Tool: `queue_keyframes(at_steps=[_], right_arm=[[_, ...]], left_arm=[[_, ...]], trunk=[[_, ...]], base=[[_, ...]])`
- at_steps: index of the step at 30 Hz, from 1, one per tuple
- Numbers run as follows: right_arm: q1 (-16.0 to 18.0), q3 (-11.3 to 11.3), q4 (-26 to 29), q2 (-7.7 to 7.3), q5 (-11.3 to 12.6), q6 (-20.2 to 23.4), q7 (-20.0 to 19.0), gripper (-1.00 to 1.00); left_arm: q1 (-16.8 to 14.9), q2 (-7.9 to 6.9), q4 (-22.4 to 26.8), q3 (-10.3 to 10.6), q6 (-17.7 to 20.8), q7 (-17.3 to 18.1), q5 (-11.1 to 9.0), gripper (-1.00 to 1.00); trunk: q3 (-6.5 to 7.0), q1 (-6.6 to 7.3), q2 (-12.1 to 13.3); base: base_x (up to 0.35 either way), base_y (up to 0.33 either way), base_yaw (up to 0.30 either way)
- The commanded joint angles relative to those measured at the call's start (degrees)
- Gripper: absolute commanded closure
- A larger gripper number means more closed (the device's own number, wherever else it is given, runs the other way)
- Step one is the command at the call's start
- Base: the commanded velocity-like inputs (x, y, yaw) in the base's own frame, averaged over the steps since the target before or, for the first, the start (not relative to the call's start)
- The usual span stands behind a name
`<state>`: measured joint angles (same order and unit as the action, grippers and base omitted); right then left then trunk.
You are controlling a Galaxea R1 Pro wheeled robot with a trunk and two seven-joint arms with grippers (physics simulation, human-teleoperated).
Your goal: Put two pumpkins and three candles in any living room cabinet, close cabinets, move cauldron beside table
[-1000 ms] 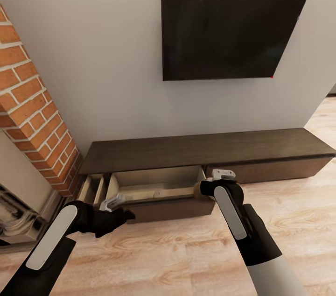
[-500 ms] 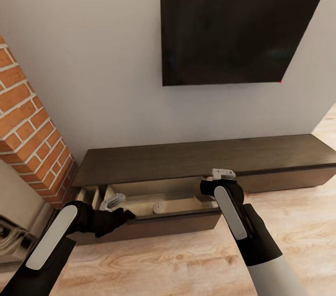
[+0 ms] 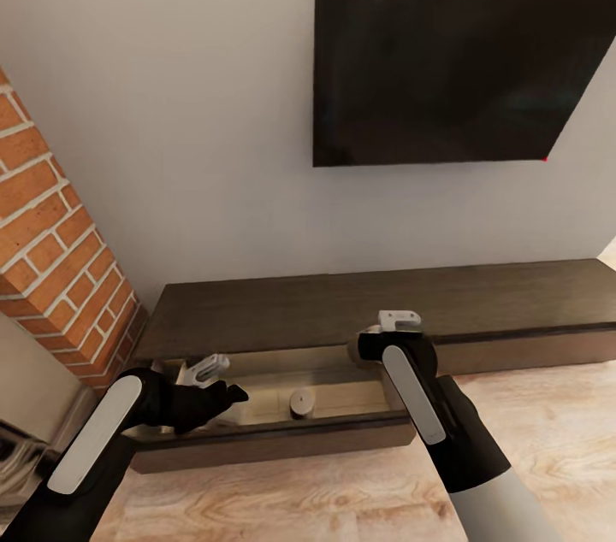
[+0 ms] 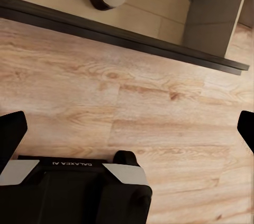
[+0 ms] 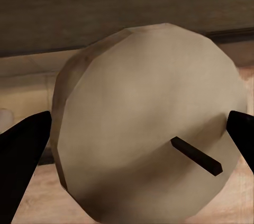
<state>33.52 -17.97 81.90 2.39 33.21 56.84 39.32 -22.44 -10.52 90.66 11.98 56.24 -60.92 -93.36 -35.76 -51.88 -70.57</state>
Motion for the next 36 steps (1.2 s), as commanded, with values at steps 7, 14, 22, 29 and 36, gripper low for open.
queue_keyframes(at_steps=[7,14,22,29,36], right_arm=[[0.05,-0.13,-0.15,-0.01,0.08,0.20,0.63,1.00],[0.05,-0.14,0.01,-0.01,0.02,0.20,0.58,1.00],[0.05,-0.24,-0.45,-0.01,0.03,0.23,0.58,1.00],[0.06,-0.23,-1.19,0.06,0.45,0.33,0.83,1.00],[0.13,-0.21,-3.01,0.45,0.36,0.68,1.21,1.00]], left_arm=[[-0.06,0.06,0.04,0.07,0.02,-0.60,-0.51,-1.00],[-0.06,0.06,0.04,0.07,0.01,-0.60,-0.51,-1.00],[-0.06,0.04,0.11,-0.05,0.01,-0.60,-0.51,-1.00],[-0.06,0.06,0.17,-0.16,0.01,-0.60,-0.51,-1.00],[0.01,-0.41,1.94,-0.56,0.16,0.01,-1.07,-1.00]], trunk=[[-0.03,-0.01,-0.03],[-0.03,-0.01,-0.03],[-0.03,-0.01,-0.03],[-0.93,-1.11,-2.04],[-2.19,-2.65,-4.85]], base=[[0.124,-0.016,0.026],[0.133,-0.094,0.124],[0.019,-0.007,0.019],[0.000,0.000,0.000],[0.000,0.000,0.000]])
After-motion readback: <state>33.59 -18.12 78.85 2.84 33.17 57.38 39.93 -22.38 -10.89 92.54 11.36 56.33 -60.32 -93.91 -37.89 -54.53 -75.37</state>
